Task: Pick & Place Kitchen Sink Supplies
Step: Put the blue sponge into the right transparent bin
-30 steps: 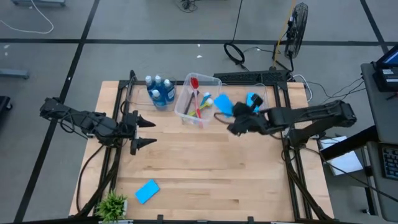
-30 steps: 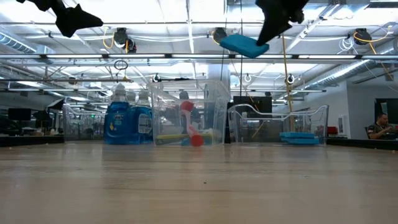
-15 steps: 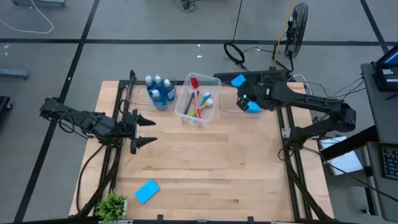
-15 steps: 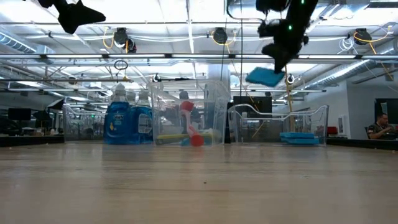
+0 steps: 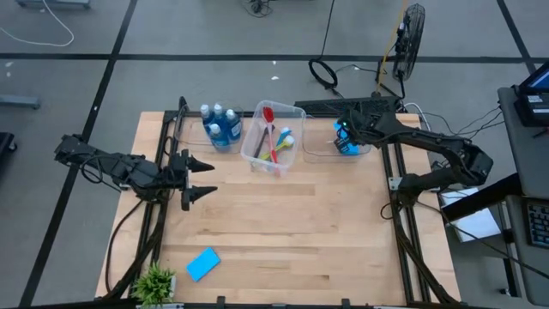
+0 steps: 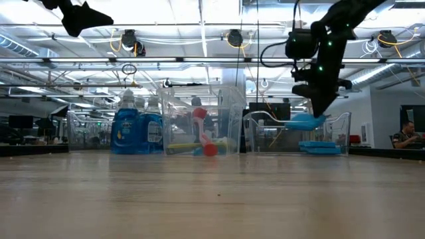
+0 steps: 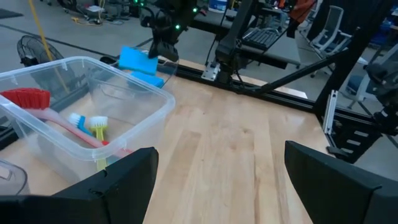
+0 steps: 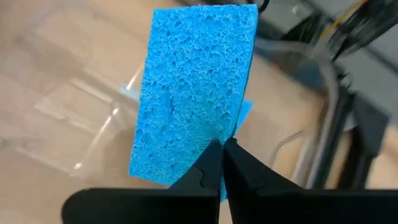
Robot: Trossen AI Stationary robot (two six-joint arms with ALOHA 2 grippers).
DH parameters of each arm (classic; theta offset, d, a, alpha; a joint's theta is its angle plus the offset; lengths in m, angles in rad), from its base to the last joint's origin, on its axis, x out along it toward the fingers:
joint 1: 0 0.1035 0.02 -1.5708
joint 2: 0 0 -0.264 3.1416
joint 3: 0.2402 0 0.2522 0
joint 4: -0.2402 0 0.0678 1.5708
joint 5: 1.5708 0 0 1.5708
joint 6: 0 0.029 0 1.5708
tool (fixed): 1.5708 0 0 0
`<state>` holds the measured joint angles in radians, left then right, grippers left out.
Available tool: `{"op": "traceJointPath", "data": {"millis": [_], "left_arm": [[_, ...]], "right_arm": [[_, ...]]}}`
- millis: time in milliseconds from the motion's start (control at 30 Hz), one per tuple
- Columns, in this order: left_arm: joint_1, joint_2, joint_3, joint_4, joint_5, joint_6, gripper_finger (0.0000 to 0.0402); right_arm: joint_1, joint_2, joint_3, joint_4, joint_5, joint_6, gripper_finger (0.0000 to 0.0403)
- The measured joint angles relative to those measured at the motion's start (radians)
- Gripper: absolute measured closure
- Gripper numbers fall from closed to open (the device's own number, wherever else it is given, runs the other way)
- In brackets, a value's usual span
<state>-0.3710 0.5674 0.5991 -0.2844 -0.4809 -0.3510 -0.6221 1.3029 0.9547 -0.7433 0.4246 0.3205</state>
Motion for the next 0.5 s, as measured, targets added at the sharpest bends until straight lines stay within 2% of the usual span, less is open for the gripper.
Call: {"op": "traceJointPath", "data": {"millis": [267, 500], "left_arm": [[0.0, 0.0, 0.0, 0.0, 0.0, 0.001, 0.0052], [0.0, 0.0, 0.0, 0.0, -0.001, -0.025, 0.0052]], "right_arm": [[-0.02, 0.0, -0.056, 0.116, -0.135, 0.093, 0.0403], [-0.02, 0.0, -0.057, 0.177, -0.142, 0.229, 0.0403]]}}
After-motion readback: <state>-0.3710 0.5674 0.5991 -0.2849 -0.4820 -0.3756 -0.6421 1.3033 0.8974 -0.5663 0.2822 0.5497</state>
